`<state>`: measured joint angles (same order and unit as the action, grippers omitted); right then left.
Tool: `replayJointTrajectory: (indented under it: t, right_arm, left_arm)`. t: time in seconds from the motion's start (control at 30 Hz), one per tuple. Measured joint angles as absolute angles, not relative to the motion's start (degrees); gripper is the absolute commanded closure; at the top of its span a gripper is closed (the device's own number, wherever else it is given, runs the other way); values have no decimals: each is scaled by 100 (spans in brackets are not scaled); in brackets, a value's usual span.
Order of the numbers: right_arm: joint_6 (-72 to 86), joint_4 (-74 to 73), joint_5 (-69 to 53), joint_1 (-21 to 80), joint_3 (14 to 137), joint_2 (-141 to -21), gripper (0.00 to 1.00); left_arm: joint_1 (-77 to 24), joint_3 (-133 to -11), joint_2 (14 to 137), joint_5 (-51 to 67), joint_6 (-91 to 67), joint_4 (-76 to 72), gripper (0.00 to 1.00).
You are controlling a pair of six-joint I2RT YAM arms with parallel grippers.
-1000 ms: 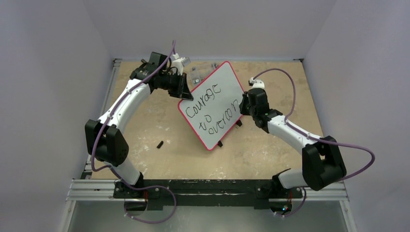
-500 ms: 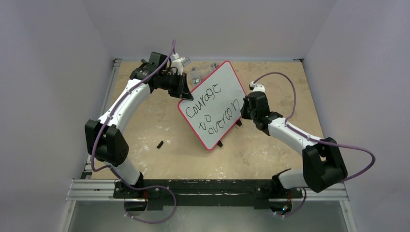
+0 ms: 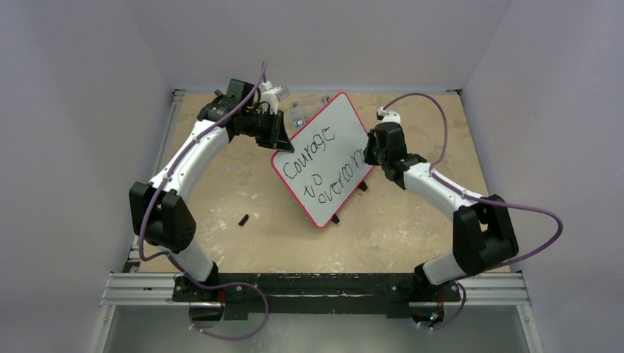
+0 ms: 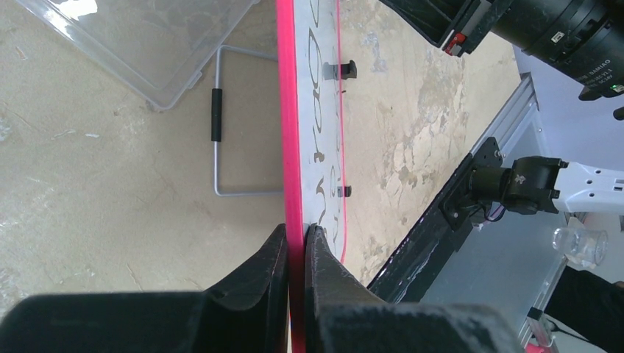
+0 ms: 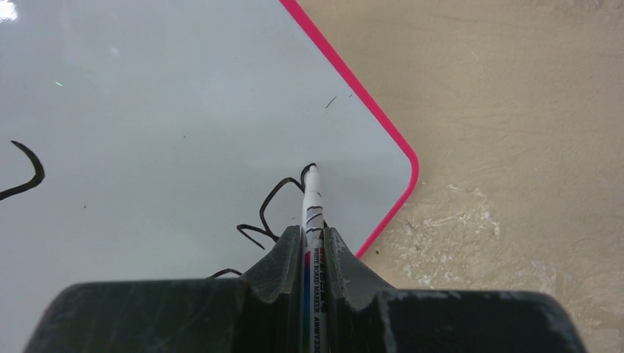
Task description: Write a sentence on the whiteboard
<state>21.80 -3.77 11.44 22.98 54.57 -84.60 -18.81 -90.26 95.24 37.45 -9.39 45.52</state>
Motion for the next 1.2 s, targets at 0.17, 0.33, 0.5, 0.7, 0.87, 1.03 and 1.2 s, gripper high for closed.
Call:
replayJointTrajectory:
  t: [0.17, 0.33, 0.5, 0.7, 0.87, 1.03, 1.2]
  right_arm:
    - [2180, -325, 1144, 2169, 5527, -8630, 100]
    - [2187, -174, 1118, 2102, 5417, -8646, 100]
    - [2215, -45, 1111, 2073, 5061, -8571, 100]
    - [2228, -27, 1127, 2056, 4869, -8497, 100]
    - [2213, -108, 1251, 2058, 4869, -8409, 100]
    - [2171, -357, 1428, 2095, 4871, -8049, 100]
    - [2139, -399, 1597, 2095, 4936, -7725, 100]
  left_arm:
    - [-1876, -9026, 9524, 3723, -974, 4552, 100]
    - [-1876, -9026, 9524, 3723, -991, 4552, 100]
    - [-1876, -9026, 9524, 3723, -998, 4554, 100]
    - [-1876, -9026, 9524, 3726, -998, 4554, 100]
    - [-1876, -9026, 9524, 3728, -989, 4550, 100]
    - [-1883, -9026, 9522, 3787, -884, 4541, 100]
    - [-1883, -9026, 9522, 3791, -880, 4541, 100]
